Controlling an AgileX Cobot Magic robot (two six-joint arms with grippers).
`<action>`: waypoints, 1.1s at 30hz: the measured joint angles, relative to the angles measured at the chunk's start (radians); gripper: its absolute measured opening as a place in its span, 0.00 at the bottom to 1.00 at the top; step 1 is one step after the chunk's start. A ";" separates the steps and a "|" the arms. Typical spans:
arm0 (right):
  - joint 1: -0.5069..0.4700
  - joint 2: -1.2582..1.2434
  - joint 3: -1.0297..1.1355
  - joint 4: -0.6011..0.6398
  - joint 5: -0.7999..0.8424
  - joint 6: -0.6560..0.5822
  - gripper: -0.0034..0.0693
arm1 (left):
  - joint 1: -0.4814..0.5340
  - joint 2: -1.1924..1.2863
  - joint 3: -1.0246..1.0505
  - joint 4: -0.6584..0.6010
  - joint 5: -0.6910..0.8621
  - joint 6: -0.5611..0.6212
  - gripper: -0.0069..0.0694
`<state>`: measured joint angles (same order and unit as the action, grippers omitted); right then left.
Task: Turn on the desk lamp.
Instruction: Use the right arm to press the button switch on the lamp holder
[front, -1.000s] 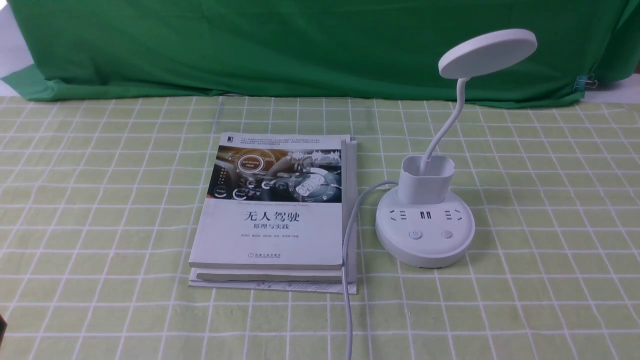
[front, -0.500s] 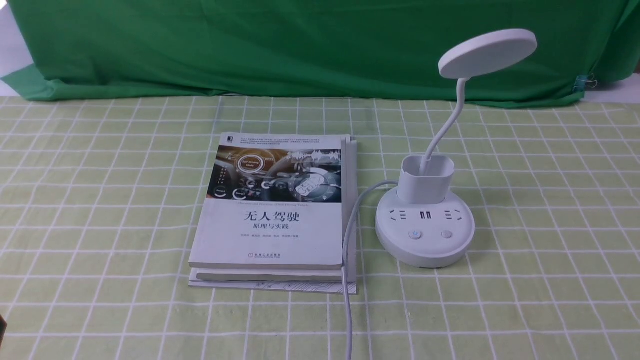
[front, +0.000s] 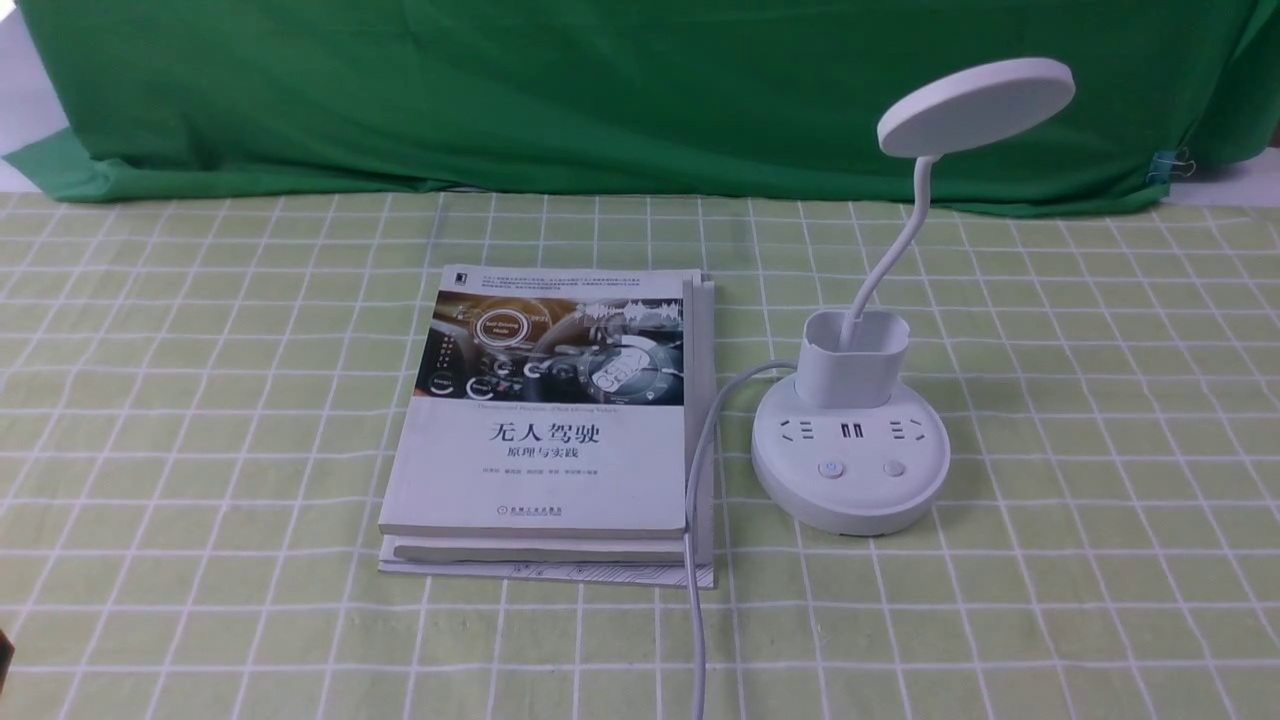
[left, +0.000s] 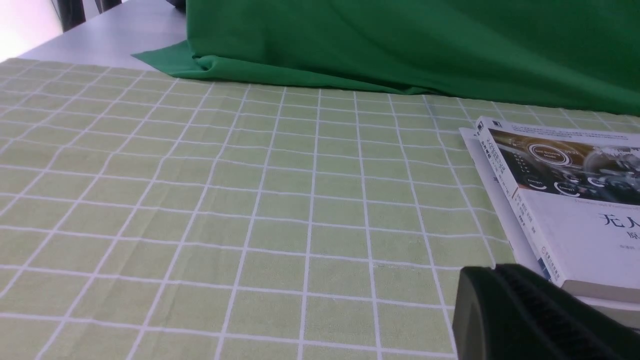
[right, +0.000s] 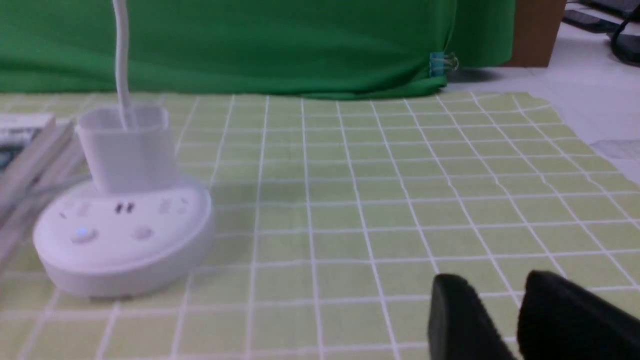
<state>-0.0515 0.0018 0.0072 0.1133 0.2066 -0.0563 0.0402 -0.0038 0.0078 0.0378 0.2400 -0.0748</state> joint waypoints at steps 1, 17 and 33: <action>0.000 0.000 0.000 0.023 -0.028 0.056 0.38 | 0.000 0.000 0.000 0.000 0.000 0.000 0.09; 0.100 0.130 -0.160 0.075 -0.055 0.316 0.12 | 0.000 0.000 0.000 0.000 0.000 0.000 0.09; 0.388 1.249 -0.880 0.035 0.547 -0.090 0.10 | 0.000 0.000 0.000 0.000 0.000 0.000 0.09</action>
<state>0.3368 1.2510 -0.8728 0.1478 0.7531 -0.1458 0.0402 -0.0038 0.0078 0.0378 0.2400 -0.0748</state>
